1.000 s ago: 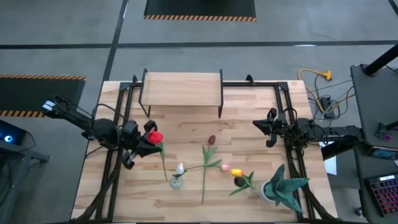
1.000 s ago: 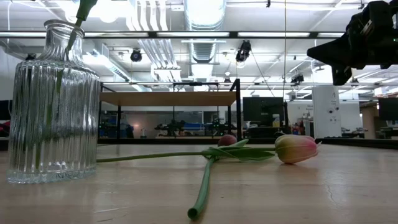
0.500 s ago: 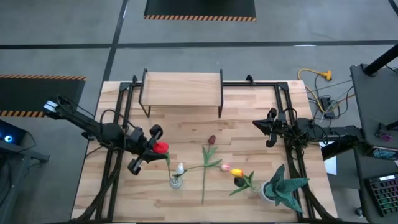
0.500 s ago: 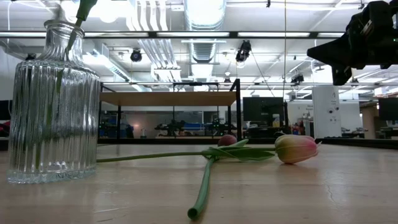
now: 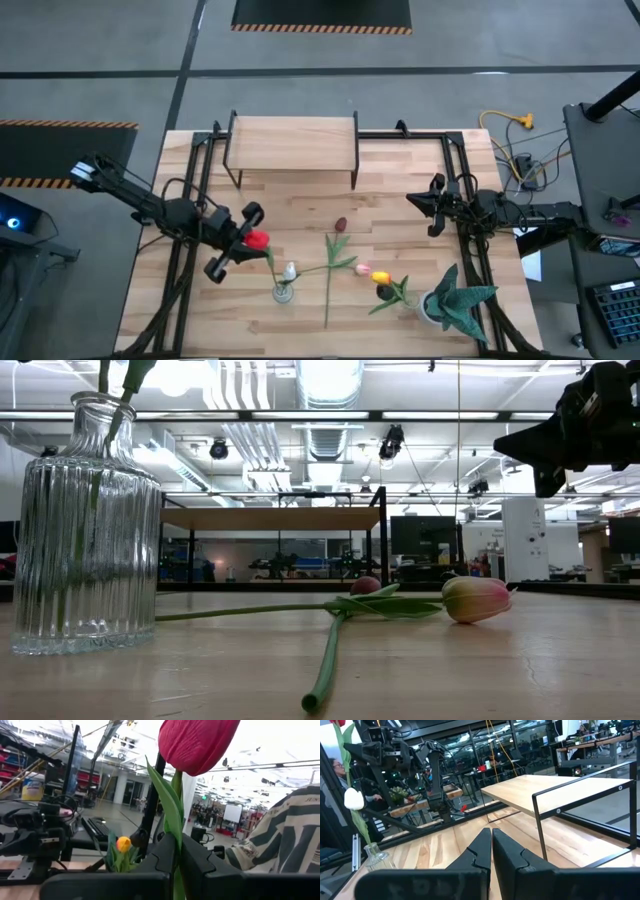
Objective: Pick and place flowers into a vace then onto a shelf
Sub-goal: Put the red flower into the left transparent vase, then put the light red flower into the right transparent vase
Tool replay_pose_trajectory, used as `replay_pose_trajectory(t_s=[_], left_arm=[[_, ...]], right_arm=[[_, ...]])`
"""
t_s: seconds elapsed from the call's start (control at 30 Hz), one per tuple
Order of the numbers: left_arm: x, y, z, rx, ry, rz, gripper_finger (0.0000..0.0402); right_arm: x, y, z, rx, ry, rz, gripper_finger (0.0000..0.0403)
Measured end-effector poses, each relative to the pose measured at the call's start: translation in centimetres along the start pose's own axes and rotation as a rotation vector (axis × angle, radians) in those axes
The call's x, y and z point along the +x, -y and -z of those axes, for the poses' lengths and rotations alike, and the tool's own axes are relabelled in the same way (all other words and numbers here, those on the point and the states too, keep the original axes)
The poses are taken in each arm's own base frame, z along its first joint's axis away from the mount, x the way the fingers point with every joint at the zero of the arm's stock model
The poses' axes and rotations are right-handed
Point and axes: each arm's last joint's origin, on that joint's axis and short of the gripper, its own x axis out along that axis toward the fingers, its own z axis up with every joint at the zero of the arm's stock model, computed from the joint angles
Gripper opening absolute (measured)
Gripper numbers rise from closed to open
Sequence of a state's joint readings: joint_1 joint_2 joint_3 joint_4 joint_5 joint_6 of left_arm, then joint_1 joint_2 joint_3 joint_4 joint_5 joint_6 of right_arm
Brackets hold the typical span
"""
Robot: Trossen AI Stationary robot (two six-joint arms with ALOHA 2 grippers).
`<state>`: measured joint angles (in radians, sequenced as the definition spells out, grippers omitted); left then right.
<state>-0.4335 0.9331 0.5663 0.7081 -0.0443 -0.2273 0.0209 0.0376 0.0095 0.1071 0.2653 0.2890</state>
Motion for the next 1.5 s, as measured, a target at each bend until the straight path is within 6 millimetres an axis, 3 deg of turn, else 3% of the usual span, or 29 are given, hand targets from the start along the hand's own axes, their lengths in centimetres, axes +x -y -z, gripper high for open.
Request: replay_pose_trajectory(t_s=[0.57,0.73,0.87,1.2,1.5], left_arm=[[1.6,-0.6,4.3,-0.041,-0.187,0.052,0.0005],[1.6,-0.9,5.3,-0.078,-0.228,0.034,0.003],[1.5,-1.0,5.7,-0.111,-0.244,0.024,0.0072],[0.5,-0.9,5.6,-0.287,-0.286,0.035,0.0194],[-1.3,-0.4,3.2,-0.323,-0.282,0.055,0.021]], right_arm=[[0.1,0.0,0.2,-0.007,-0.025,0.007,0.0009],[0.1,0.0,0.3,-0.008,-0.028,0.008,0.0008],[0.2,0.0,0.3,-0.008,-0.03,0.008,0.0009],[0.2,0.0,0.3,-0.009,-0.031,0.008,0.0009],[0.1,0.1,0.5,-0.015,-0.052,0.014,0.0009]])
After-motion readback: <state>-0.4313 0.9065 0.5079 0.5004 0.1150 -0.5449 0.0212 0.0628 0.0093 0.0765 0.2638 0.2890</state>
